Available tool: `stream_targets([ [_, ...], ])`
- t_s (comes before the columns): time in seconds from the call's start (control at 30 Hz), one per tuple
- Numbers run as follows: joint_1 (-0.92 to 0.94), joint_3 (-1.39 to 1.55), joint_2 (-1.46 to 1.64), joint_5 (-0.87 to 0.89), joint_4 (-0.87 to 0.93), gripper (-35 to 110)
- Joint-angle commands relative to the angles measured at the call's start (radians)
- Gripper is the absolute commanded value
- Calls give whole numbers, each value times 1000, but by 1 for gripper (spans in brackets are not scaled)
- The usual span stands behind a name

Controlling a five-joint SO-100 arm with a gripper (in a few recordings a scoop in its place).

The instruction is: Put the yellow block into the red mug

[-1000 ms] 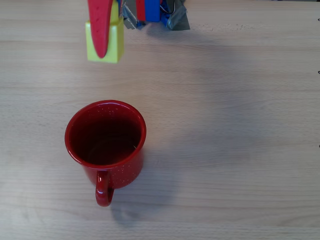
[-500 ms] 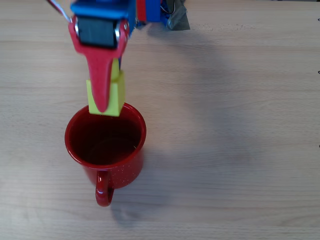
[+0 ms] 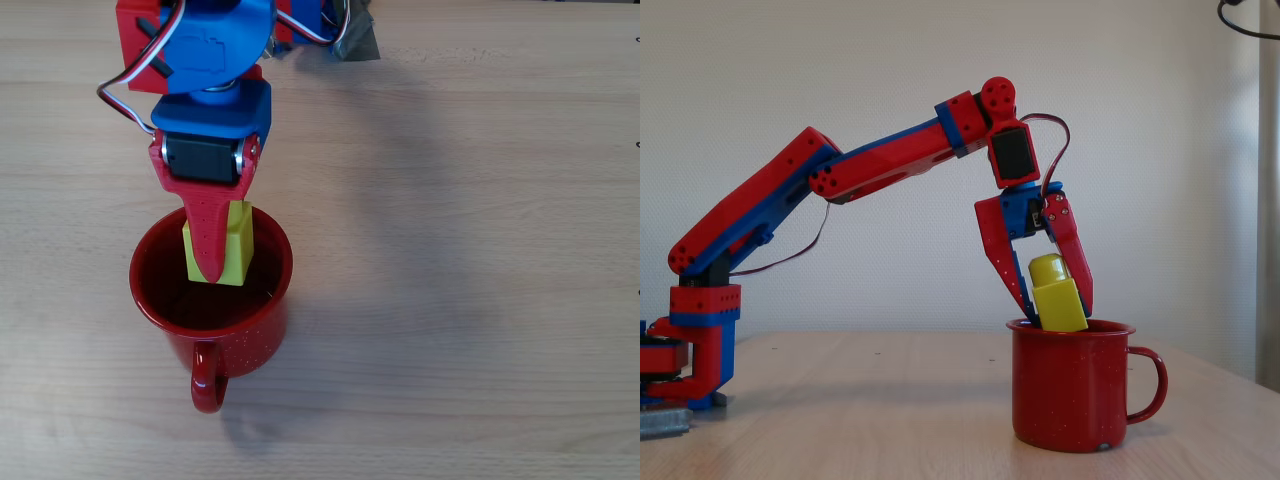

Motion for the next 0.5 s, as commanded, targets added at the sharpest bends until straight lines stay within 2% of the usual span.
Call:
stream_targets([
  [0.0, -9, -55, 51, 12, -11, 17],
  [0.23, -6, -44, 54, 21, -11, 47],
  [0.47, 2, -41, 61, 12, -9, 52],
])
